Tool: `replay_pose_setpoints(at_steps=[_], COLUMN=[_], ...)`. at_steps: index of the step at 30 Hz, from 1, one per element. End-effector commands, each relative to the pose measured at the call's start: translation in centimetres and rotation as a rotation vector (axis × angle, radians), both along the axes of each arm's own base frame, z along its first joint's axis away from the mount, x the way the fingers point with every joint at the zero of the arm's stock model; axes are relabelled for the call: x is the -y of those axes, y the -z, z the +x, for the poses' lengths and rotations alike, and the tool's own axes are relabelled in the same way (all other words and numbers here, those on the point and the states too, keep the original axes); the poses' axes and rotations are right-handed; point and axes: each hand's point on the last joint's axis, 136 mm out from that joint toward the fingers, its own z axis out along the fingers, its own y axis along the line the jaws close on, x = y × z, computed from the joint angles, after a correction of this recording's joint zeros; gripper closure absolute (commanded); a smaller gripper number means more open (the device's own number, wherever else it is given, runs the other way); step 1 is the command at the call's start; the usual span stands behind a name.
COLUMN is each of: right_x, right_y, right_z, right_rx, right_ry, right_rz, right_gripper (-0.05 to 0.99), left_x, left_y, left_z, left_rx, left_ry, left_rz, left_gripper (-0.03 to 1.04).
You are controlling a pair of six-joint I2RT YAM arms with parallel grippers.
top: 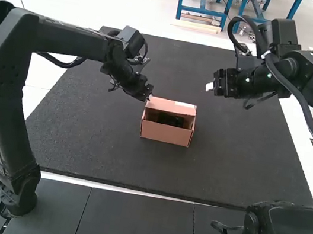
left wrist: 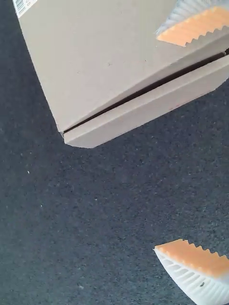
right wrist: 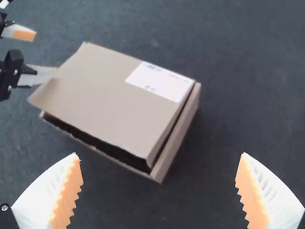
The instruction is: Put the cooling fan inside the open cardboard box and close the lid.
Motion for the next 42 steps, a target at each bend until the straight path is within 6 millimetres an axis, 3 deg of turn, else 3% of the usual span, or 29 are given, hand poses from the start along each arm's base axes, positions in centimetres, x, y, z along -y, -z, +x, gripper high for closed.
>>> replay_pose_setpoints(at_steps=[1,17,31,42], right_x=[0.5,0.8,0.8,0.9], right_y=[0.8,1.3,1.5,1.8], right_z=[-0.2,-0.8,-0.8,-0.9], right_rx=[-0.017,-0.035,-0.04,-0.046], right_ry=[0.014,0.016,0.016,0.018], right_rz=[-0.011,-0.018,-0.019,-0.023], right_gripper=[0.21,0.21,0.21,0.21], left_x=[0.6,1.7,1.1,0.7], left_y=[-0.4,1.5,4.9,6.2], left_z=[-0.3,-1.3,-2.5,-2.9], left_rx=[0.014,0.002,-0.029,-0.051], left_ry=[0.02,0.049,0.053,0.054], left_rz=[-0.015,-0.014,0.007,0.02], left_gripper=[0.05,0.05,0.05,0.05])
